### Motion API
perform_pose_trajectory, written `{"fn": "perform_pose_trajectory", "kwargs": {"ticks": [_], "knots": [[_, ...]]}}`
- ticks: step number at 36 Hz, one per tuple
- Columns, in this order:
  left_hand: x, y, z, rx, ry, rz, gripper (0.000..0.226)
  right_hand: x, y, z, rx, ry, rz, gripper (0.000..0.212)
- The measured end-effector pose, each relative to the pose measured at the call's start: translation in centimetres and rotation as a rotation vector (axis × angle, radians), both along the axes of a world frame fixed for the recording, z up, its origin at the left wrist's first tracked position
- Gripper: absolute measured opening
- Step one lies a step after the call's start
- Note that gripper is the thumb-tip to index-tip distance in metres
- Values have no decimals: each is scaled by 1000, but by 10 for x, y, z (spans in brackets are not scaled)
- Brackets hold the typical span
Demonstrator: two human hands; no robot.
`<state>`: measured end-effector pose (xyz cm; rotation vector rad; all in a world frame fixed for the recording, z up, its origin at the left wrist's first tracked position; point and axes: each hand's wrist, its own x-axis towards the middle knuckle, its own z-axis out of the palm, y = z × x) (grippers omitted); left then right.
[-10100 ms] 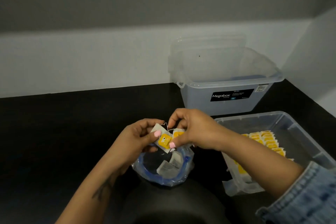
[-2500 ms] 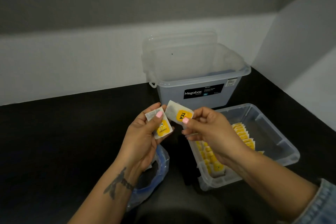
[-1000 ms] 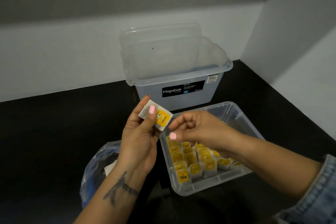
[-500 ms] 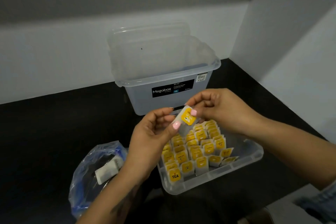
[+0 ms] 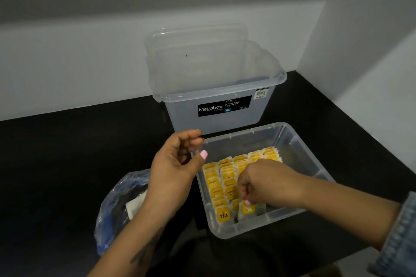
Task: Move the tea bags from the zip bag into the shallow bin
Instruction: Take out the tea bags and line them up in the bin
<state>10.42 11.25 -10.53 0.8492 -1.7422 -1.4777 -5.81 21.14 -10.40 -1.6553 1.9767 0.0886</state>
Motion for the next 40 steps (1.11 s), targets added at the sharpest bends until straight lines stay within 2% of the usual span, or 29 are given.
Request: {"fn": "perform_pose_trajectory", "kwargs": {"ticks": [5,22,26,31,36,40], "knots": [[4,0,-1,17,9,20,36,7,-6,-15,13,100,44,10],[16,-8,2,-4,-13,56,38,9,-13,-30,-29,151,-47,13],[31,-22,10,-60,-90,89,39,9,-13,-24,-40,147,-71,19],[63,-49,17,-149,-227,145,40,10,-19,2,-96,54,-152,12],[94,-72,14,-202,-496,113,42,32,-34,35,-205,-47,-216,11],[111,-80,2,-195,-721,28,55,69,-47,50,-281,-122,-178,9]]}}
